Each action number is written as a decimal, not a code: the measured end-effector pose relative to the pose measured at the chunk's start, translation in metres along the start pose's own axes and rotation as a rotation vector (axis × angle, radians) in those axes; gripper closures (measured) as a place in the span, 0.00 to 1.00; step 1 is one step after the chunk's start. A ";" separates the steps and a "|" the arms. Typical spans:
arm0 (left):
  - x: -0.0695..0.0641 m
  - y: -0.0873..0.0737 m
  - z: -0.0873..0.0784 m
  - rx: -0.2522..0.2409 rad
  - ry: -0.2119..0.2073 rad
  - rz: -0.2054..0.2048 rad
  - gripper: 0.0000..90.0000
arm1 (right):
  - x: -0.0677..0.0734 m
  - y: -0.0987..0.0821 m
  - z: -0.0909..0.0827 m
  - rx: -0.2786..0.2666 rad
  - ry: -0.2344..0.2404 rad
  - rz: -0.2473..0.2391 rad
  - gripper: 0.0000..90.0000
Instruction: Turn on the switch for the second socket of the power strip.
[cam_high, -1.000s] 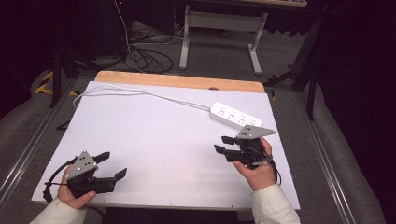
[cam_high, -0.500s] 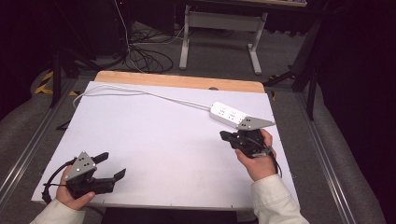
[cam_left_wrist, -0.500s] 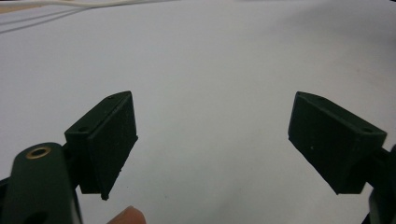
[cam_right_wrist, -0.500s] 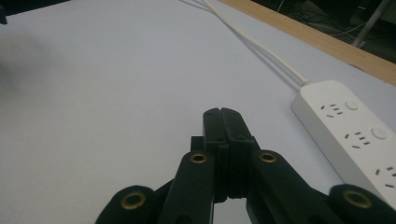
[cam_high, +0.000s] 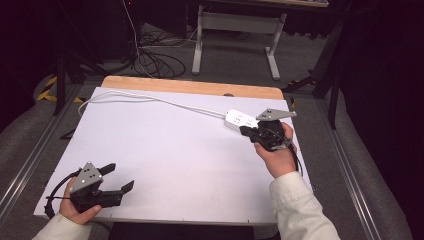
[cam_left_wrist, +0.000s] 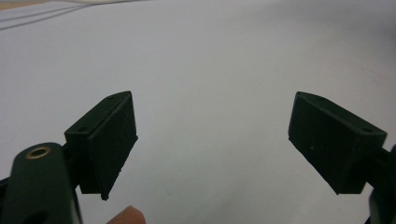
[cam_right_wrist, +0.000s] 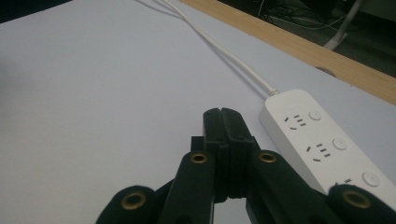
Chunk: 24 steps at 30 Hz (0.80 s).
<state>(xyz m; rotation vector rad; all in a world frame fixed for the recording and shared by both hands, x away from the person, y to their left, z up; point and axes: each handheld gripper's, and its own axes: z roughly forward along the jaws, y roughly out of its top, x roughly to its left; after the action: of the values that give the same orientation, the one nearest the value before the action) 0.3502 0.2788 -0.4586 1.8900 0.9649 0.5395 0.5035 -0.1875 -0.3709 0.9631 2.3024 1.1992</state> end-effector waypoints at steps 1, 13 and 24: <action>0.000 0.000 0.000 0.000 -0.002 -0.004 0.18 | 0.000 0.000 0.000 0.000 0.000 0.000 1.00; 0.001 0.000 0.000 0.004 -0.005 -0.004 0.18 | -0.021 0.012 0.020 0.017 -0.054 0.018 1.00; 0.002 -0.001 0.000 0.000 0.000 -0.010 0.18 | -0.042 0.014 0.040 0.033 -0.083 0.069 1.00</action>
<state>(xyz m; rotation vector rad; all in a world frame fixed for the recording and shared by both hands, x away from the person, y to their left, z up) 0.3516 0.2805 -0.4593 1.8841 0.9746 0.5336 0.5620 -0.1889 -0.3812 1.0909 2.2472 1.1294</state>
